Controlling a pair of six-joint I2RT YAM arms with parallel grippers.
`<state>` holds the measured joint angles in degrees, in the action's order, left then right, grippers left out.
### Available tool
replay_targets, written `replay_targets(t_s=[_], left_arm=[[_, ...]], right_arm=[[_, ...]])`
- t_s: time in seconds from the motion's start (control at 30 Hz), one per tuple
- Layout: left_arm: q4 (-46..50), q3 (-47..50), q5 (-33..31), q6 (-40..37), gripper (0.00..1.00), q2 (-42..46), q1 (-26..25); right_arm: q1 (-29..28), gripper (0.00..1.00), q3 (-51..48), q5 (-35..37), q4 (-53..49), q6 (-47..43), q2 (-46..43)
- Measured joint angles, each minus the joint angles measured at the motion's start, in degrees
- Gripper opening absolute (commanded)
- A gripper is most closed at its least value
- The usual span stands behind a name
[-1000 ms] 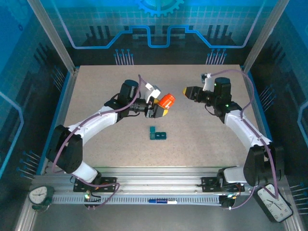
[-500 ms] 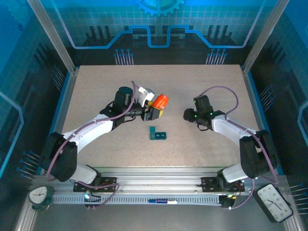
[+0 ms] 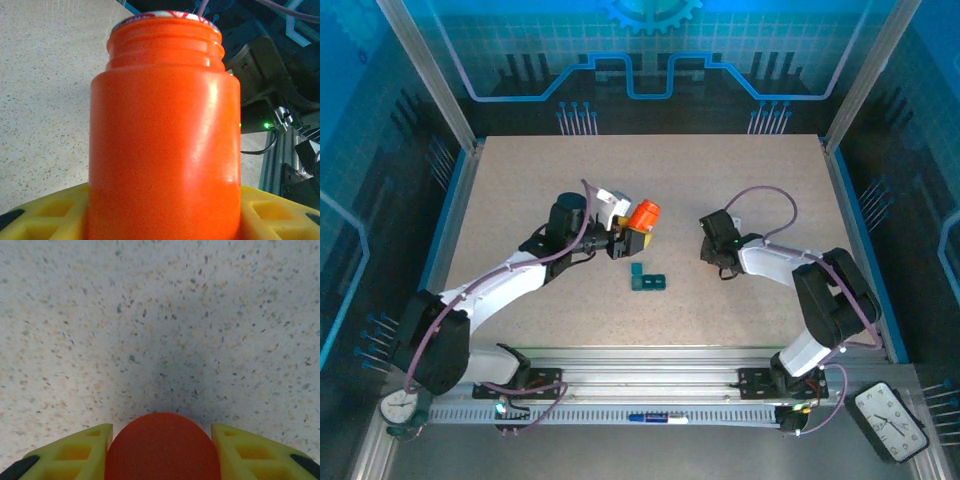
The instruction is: Sort the pills into containers
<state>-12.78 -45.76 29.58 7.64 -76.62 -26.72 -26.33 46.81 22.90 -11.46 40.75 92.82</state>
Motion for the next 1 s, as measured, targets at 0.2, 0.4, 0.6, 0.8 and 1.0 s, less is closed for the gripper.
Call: replay_targets(t_s=[0.2,0.4,0.6,0.8,1.0], left_arm=[[-0.1,0.3,-0.4,0.0,0.0,0.3,0.0],[-0.5,0.6,-0.5,0.5,0.0,0.3,0.0],[-0.6,0.6,-0.9,1.1,0.0,0.6,0.0],[0.3,0.8,-2.0,1.1,0.0,2.1,0.0],[4.1,1.7,-3.1,1.1,0.0,4.4,0.0]], right_arm=[[-0.9,0.52,0.0,1.2,0.6,0.5,0.4],[-1.2,0.69,0.0,0.8,0.2,0.7,1.2],[-1.2,0.74,0.0,-0.4,-0.2,0.4,1.3],[-1.2,0.78,-0.8,-1.8,-0.4,-0.5,-2.2],[-1.2,0.8,-1.0,-6.6,0.1,-4.8,-9.4]])
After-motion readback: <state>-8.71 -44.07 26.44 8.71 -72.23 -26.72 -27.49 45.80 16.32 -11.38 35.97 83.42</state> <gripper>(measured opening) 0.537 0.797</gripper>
